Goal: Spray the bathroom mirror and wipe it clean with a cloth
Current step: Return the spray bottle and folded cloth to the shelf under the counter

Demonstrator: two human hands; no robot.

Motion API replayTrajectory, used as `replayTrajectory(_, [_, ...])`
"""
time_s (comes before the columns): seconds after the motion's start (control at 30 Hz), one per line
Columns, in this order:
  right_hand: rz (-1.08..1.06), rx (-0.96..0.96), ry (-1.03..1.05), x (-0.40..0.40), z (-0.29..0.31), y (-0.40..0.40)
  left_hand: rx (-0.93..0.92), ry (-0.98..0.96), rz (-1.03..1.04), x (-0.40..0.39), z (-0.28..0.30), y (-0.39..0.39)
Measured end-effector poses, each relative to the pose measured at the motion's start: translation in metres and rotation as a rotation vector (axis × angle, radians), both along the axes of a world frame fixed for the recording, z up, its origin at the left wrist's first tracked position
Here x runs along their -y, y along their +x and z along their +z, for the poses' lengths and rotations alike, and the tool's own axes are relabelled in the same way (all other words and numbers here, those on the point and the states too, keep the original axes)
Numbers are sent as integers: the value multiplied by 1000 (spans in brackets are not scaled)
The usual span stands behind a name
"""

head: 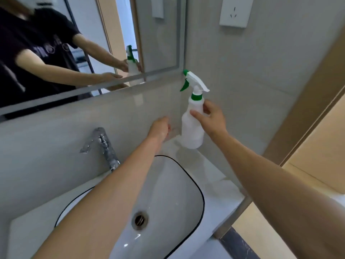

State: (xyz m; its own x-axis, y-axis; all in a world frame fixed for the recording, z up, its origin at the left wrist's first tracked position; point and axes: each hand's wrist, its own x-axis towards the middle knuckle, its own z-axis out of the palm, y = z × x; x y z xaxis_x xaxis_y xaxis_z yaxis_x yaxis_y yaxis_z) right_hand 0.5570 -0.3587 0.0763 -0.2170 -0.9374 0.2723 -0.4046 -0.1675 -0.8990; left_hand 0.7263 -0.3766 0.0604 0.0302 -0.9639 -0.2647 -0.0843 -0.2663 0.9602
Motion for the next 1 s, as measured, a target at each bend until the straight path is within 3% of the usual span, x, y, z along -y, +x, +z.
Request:
replayTrajectory(0.23, [282, 202, -175, 13, 120, 102, -17, -139, 193, -12, 103, 101])
replayTrajectory(0.4, [490, 345, -191, 0, 176, 176, -149, -123, 283, -59, 143, 173])
replayTrajectory(0.63, [753, 435, -130, -29, 201, 275, -328, -201, 500, -136, 158, 250])
replayTrajectory(0.83, [874, 405, -195, -50, 222, 330, -285, -275, 577, -177, 172, 271])
replayTrajectory(1.0, [853, 325, -328, -58, 245, 344, -213, -354, 598, -186, 188, 268])
